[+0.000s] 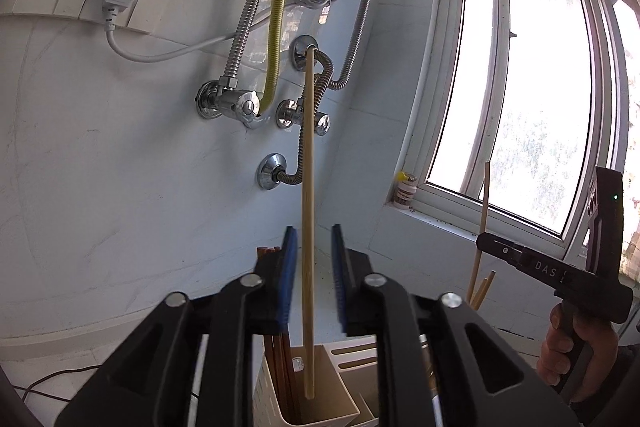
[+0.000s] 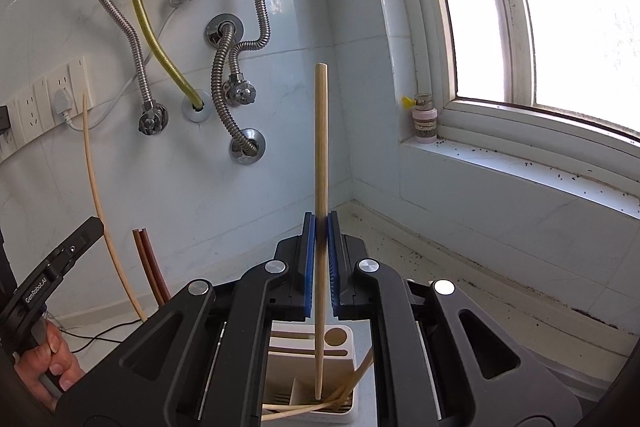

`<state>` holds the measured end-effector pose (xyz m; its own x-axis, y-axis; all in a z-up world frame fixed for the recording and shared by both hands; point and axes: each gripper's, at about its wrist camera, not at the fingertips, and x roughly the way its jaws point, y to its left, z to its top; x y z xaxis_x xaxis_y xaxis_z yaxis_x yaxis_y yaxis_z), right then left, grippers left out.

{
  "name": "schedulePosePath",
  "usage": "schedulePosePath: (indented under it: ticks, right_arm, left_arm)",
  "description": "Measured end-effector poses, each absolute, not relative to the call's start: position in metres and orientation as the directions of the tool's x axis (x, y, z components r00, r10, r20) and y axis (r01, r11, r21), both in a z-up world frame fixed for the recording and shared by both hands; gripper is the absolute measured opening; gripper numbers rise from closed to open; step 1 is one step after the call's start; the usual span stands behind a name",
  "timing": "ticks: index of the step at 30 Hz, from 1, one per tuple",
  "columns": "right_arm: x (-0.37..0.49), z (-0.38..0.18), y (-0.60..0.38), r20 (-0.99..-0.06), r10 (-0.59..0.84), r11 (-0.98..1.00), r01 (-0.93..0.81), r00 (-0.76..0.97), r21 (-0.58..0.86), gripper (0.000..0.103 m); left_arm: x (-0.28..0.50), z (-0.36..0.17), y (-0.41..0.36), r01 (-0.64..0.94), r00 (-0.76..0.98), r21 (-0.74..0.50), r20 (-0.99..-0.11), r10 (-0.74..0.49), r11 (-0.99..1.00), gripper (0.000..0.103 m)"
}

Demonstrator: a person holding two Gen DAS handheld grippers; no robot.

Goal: Organize utensils

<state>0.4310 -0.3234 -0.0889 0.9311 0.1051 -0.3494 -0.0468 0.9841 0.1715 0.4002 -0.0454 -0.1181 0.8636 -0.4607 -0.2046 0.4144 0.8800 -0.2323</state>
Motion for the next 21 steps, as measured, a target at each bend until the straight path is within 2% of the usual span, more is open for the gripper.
schedulePosePath:
  ticks: [1,2,3,7,21]
  right_arm:
    - [0.428,-0.09,-0.324,-0.341,0.093,0.984,-0.035,0.935,0.173,0.039]
    - [0.424,-0.09,-0.326,-0.32,0.082,0.983,-0.024,0.944,0.179,0.059]
    - [0.42,-0.089,-0.327,-0.296,0.08,0.983,-0.026,0.952,0.183,0.07]
    - [0.417,-0.086,-0.331,-0.279,0.08,0.981,-0.026,0.957,0.193,0.068]
    - [0.405,-0.071,-0.336,-0.23,0.093,0.975,-0.041,0.969,0.22,0.068]
  left_arm:
    - [0.396,-0.119,-0.044,0.405,0.874,-0.23,-0.186,-0.449,0.885,0.076]
    - [0.39,-0.119,-0.042,0.391,0.89,-0.232,-0.15,-0.429,0.891,0.084]
    - [0.385,-0.118,-0.041,0.383,0.902,-0.227,-0.118,-0.415,0.895,0.086]
    - [0.379,-0.113,-0.046,0.399,0.9,-0.173,-0.118,-0.421,0.901,0.086]
    - [0.369,-0.096,-0.044,0.377,0.915,-0.153,-0.089,-0.393,0.914,0.09]
